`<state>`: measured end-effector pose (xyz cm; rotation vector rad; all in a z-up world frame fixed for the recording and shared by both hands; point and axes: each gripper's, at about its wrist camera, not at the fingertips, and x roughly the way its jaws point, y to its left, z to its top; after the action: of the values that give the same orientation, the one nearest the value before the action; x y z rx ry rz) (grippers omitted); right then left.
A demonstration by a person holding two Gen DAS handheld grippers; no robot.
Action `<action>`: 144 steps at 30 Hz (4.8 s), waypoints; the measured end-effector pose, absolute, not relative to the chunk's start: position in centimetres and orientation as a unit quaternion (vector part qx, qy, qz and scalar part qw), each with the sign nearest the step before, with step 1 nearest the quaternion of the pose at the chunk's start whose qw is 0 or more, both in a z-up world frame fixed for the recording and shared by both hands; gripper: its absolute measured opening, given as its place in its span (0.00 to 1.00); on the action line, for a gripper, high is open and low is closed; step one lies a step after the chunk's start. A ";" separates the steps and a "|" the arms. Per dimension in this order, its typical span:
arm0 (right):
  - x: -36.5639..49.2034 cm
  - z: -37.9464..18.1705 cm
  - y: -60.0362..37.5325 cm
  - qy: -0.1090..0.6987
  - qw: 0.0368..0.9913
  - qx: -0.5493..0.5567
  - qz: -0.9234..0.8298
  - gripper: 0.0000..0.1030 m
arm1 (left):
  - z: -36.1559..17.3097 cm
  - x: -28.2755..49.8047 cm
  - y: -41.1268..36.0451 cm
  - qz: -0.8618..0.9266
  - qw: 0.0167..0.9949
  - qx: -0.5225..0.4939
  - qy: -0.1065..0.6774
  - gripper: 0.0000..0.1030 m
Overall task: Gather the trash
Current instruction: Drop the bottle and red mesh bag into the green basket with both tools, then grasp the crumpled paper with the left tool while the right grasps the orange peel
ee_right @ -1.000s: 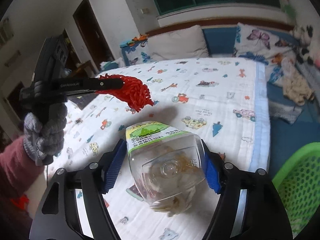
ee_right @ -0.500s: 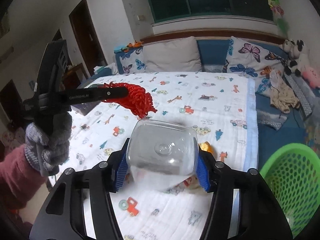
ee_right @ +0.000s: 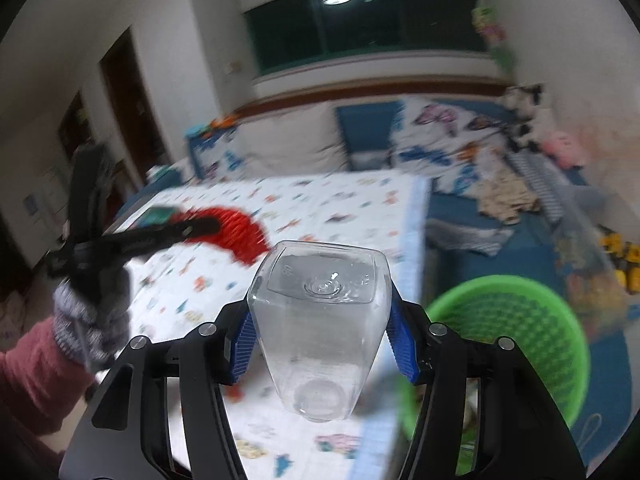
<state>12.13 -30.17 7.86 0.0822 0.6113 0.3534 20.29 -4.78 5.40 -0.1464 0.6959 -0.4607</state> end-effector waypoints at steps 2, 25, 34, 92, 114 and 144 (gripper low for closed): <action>12.4 7.8 -31.8 0.294 0.943 0.046 0.149 0.55 | 5.5 20.3 -5.9 -0.230 0.910 -0.066 0.338 0.17; 20.7 -3.6 -43.1 0.336 0.934 0.111 -0.045 0.60 | 2.6 23.2 -13.8 -0.269 0.885 -0.030 0.378 0.17; 16.9 -0.9 -44.1 0.310 0.942 0.119 -0.050 0.64 | 2.1 22.7 -17.7 -0.307 0.870 -0.022 0.385 0.17; 9.8 -0.9 -37.2 0.332 0.938 0.092 0.027 0.74 | -5.3 21.6 -14.9 -0.185 0.875 0.000 0.448 0.57; 13.3 -3.5 -30.8 0.375 0.922 0.039 0.095 0.75 | -6.1 21.5 -12.4 -0.213 0.863 -0.053 0.456 0.37; 23.5 -9.1 -17.7 0.425 0.890 -0.057 0.158 0.62 | -3.0 20.6 0.2 -0.132 0.893 -0.110 0.416 0.37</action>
<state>23.48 -17.72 -9.08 -0.1185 0.8826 0.3275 20.65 0.21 -2.96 -0.2276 0.8633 -0.2749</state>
